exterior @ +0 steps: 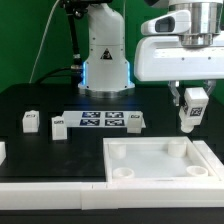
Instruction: Assemble one leg
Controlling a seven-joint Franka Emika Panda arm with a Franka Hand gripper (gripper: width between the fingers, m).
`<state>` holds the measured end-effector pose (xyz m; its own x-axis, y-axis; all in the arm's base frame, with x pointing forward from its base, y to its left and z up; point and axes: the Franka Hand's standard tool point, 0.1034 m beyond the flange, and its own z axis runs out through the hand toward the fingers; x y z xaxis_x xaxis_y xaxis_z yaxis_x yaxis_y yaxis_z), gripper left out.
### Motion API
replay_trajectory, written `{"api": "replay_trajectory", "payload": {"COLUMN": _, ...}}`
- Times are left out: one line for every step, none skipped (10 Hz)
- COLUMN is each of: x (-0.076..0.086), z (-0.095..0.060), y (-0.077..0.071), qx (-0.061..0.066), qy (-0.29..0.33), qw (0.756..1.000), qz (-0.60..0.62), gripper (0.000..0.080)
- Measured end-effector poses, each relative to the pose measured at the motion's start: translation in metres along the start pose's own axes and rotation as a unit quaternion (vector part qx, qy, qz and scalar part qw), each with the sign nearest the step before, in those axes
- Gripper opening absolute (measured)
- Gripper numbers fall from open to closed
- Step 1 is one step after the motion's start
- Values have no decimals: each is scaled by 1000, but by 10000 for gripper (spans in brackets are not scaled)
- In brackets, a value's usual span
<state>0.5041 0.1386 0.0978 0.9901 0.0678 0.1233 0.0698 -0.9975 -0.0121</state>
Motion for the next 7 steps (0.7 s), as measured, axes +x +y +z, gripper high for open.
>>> {"api": "replay_trajectory", "payload": {"x": 0, "z": 1, "y": 0, "qx": 0, "qy": -1, "qw": 1000, "qz": 0, "gripper": 290}}
{"api": "replay_trajectory", "payload": {"x": 0, "z": 1, "y": 0, "qx": 0, "qy": -1, "qw": 1000, "qz": 0, "gripper": 290}}
{"api": "replay_trajectory", "payload": {"x": 0, "z": 1, "y": -1, "qx": 1, "qy": 3, "qw": 1000, "qz": -1, "gripper": 290}}
{"api": "replay_trajectory", "payload": {"x": 1, "z": 1, "y": -4, "qx": 9, "qy": 28, "qw": 1000, "qz": -2, "gripper": 290}}
{"api": "replay_trajectory", "payload": {"x": -8, "z": 4, "y": -4, "qx": 13, "qy": 40, "qw": 999, "qz": -8, "gripper": 290}}
{"api": "replay_trajectory", "payload": {"x": -3, "z": 2, "y": -6, "qx": 21, "qy": 66, "qw": 997, "qz": -14, "gripper": 290}}
{"api": "replay_trajectory", "payload": {"x": 7, "z": -2, "y": -12, "qx": 33, "qy": 110, "qw": 993, "qz": -25, "gripper": 290}}
